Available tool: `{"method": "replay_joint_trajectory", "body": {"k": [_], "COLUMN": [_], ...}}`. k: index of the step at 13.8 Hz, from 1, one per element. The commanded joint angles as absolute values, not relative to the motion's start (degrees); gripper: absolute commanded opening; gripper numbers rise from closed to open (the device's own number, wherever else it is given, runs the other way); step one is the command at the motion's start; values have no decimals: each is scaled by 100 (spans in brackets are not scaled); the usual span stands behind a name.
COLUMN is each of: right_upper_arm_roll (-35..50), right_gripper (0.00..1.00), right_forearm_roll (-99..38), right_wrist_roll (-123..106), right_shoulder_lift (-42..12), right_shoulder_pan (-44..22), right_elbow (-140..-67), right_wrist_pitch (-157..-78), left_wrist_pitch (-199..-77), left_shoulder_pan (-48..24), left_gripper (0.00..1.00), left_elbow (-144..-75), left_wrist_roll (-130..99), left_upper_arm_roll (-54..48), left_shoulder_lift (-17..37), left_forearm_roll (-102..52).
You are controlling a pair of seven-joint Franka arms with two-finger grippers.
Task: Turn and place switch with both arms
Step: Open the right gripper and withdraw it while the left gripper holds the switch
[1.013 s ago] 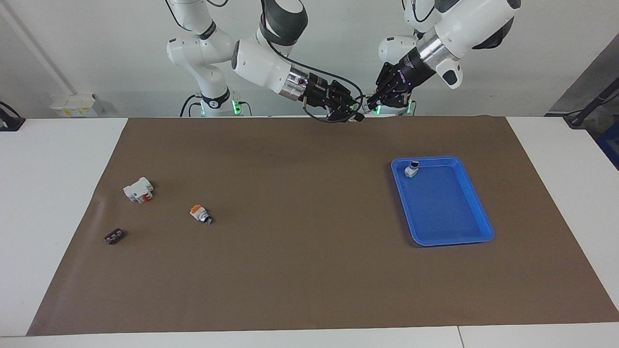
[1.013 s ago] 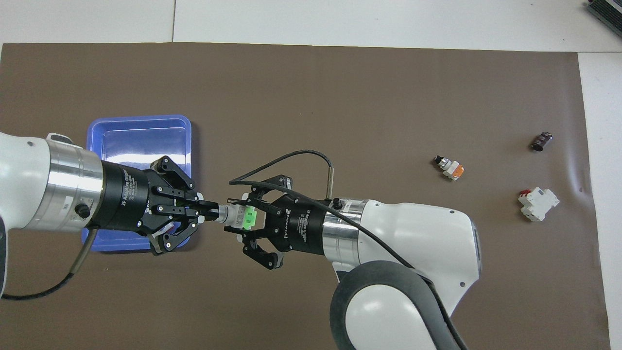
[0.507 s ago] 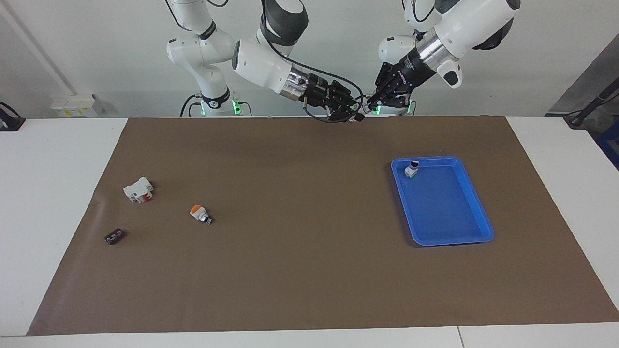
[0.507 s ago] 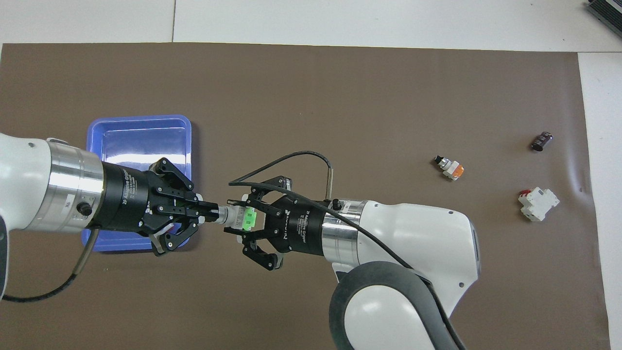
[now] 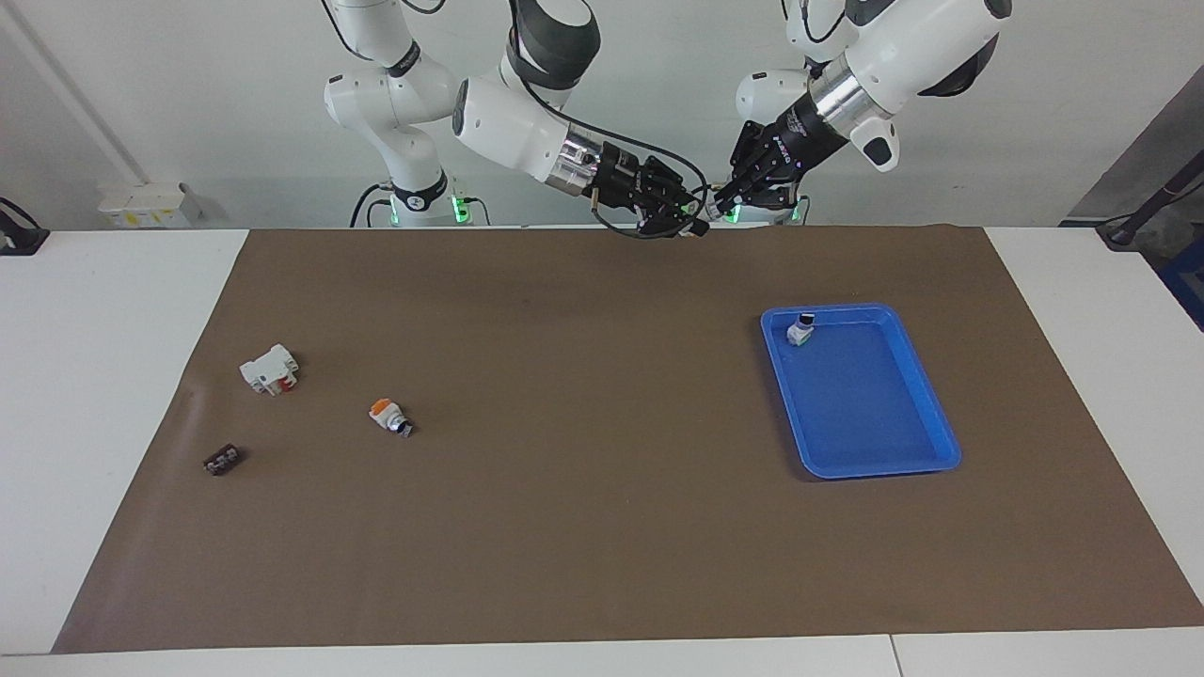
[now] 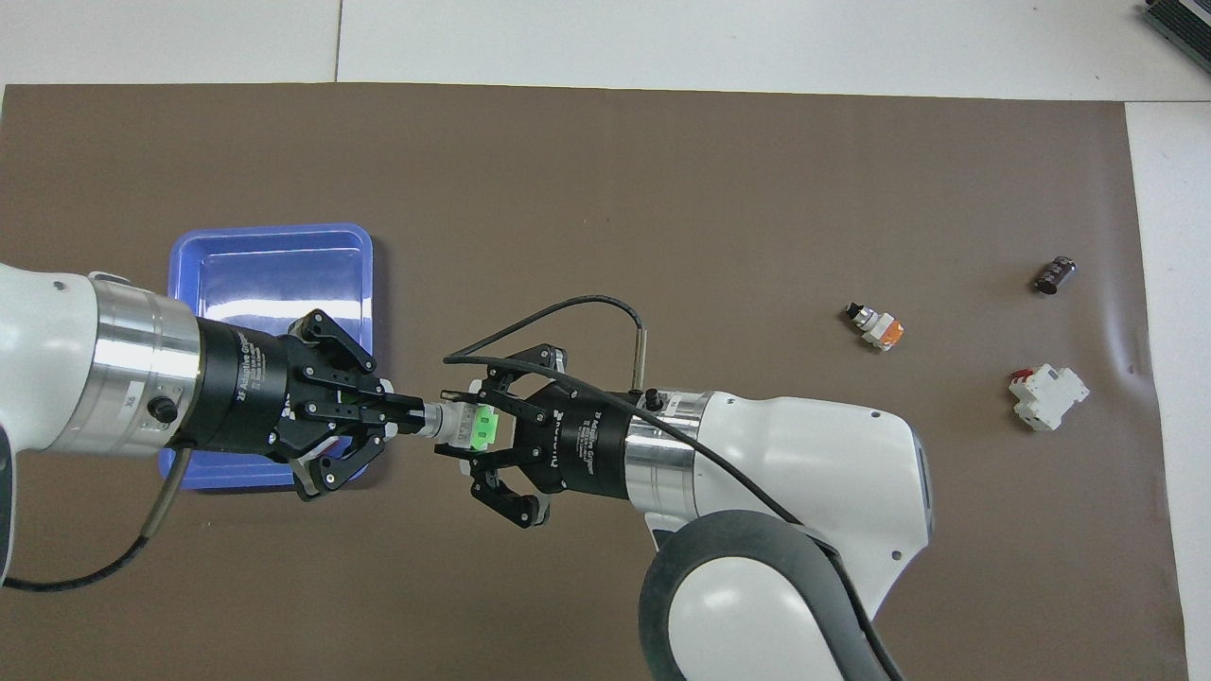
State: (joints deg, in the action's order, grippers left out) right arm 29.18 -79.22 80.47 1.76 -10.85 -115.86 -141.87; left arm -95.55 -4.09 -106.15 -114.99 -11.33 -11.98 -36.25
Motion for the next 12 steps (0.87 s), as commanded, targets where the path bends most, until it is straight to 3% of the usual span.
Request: {"method": "replay_joint_trajectory", "body": {"k": [1,4,5,6,7,12], "right_upper_arm_roll": [2918,2918,2918,2909,2918,2892], "right_gripper": [22,32,45,82,100,100], "right_forearm_roll": [-7884,-7814,-7813,-7709,-7325,-6776], "right_wrist_roll": [8200,8218,8209,8200,8183,8174], "right_shoulder_lift": [228,229,229,237,255,308], "right_shoulder_pan": [-1019,-1020,-1020,-1020,-1020,-1011], "right_elbow": [-11391,-11391,-11382,-11382,-11382,-11364], "right_wrist_pitch": [-14256,-14256,-14247,-14247,-14212,-13808], "left_wrist_pitch": [-9431,-9431,-9431,-9431,-9431,-9431], "left_shoulder_pan": [-422,-413,-422,-422,-413,-413], "left_gripper": [0,0,0,0,0,0], "left_elbow": [-11021,-11021,-11021,-11021,-11021,-11039], "left_wrist_roll": [-11610,-11619,-11619,-11628,-11628,-11610], "left_upper_arm_roll": [-1230,-1230,-1230,-1230,-1230,-1230], "left_shoulder_lift": [-1441,-1441,-1441,-1441,-1441,-1441], "left_forearm_roll": [-3577,-3577,-3577,-3577,-3577,-3577]}}
